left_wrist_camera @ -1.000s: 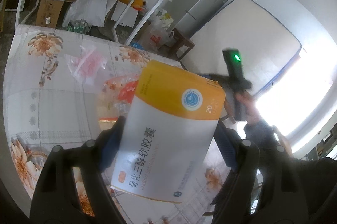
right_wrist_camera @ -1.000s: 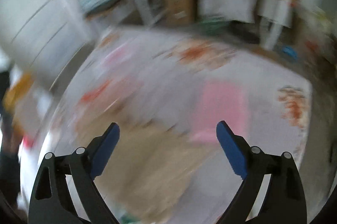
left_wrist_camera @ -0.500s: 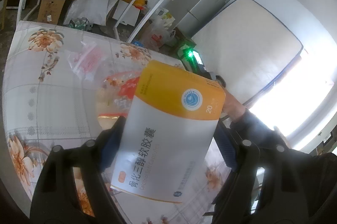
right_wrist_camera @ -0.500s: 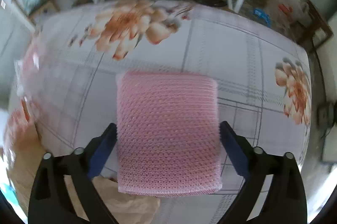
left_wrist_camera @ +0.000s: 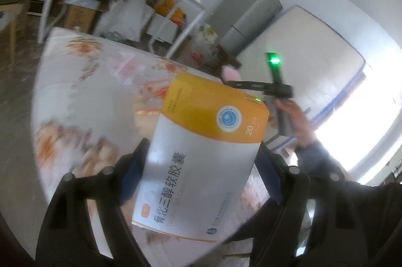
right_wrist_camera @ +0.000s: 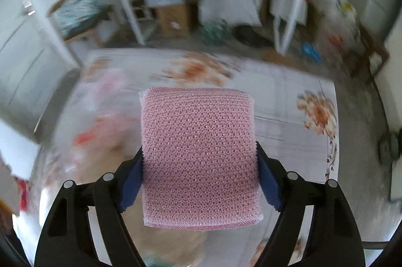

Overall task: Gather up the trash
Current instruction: 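Carry the medicine box and pink pad over the blue basket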

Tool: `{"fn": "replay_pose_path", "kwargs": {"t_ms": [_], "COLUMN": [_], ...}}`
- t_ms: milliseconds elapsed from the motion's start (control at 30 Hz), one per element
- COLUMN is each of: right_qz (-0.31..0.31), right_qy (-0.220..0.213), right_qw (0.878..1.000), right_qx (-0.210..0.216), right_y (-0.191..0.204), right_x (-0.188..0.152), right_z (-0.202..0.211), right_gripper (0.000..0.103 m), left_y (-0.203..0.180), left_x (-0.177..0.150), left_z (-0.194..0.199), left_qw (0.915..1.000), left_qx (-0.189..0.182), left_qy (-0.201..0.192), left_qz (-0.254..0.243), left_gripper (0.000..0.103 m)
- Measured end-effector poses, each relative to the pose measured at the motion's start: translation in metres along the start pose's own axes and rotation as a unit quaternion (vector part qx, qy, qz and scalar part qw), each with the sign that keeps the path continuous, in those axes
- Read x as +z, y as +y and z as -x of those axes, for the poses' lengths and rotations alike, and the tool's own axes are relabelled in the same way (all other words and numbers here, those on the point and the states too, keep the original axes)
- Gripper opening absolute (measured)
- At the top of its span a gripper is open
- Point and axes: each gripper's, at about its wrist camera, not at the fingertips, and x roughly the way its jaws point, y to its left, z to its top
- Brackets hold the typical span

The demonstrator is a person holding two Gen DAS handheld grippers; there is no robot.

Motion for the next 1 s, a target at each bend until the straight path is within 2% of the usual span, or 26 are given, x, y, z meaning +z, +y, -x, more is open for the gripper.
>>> {"fn": "replay_pose_path", "kwargs": {"t_ms": [67,100,200,333,433,467,567,600,700,800,900,1000], "right_qz": [0.038,0.052,0.114,0.199,0.250,0.265,0.303,0.310,0.334,0.352,0.364,0.372], "right_qy": [-0.023,-0.029,-0.034,-0.023,0.009,0.020,0.070,0.079,0.125,0.163,0.189,0.214], "right_qw": [0.998,0.997,0.988,0.963,0.938,0.931,0.906,0.902,0.884,0.868,0.859,0.852], "right_qx": [0.032,0.043,0.103,0.179,0.239,0.251,0.287,0.289,0.302,0.311,0.308,0.300], "right_y": [0.048,0.064,0.145,0.261,0.341,0.367,0.436,0.449,0.498,0.537,0.561,0.578], "right_x": [-0.016,-0.023,-0.058,-0.115,-0.166,-0.183,-0.236,-0.247,-0.294,-0.338,-0.371,-0.395], "right_z": [0.035,0.045,0.072,0.085,0.082,0.080,0.063,0.059,0.041,0.026,0.010,-0.004], "right_gripper": [0.077,0.077,0.077,0.078,0.078,0.078,0.078,0.078,0.078,0.078,0.078,0.078], "left_y": [-0.003,-0.004,0.000,0.016,0.043,0.056,0.089,0.103,0.143,0.173,0.195,0.206], "left_x": [-0.023,-0.042,-0.097,-0.185,-0.262,-0.296,-0.366,-0.394,-0.459,-0.503,-0.531,-0.547], "left_z": [0.030,0.052,0.108,0.175,0.215,0.227,0.241,0.241,0.232,0.221,0.209,0.210], "left_qw": [0.9996,0.9987,0.9927,0.9715,0.9434,0.9286,0.8962,0.8815,0.8473,0.8199,0.7964,0.7805], "left_qx": [0.022,0.042,0.099,0.198,0.263,0.292,0.325,0.346,0.368,0.383,0.413,0.433], "left_qy": [-0.015,-0.023,-0.040,-0.048,-0.046,-0.043,-0.034,-0.022,0.002,0.020,0.036,0.044], "left_qz": [0.012,0.018,0.055,0.121,0.196,0.225,0.300,0.321,0.383,0.425,0.441,0.449], "left_gripper": [0.077,0.077,0.077,0.077,0.077,0.077,0.077,0.077,0.077,0.077,0.077,0.081]}}
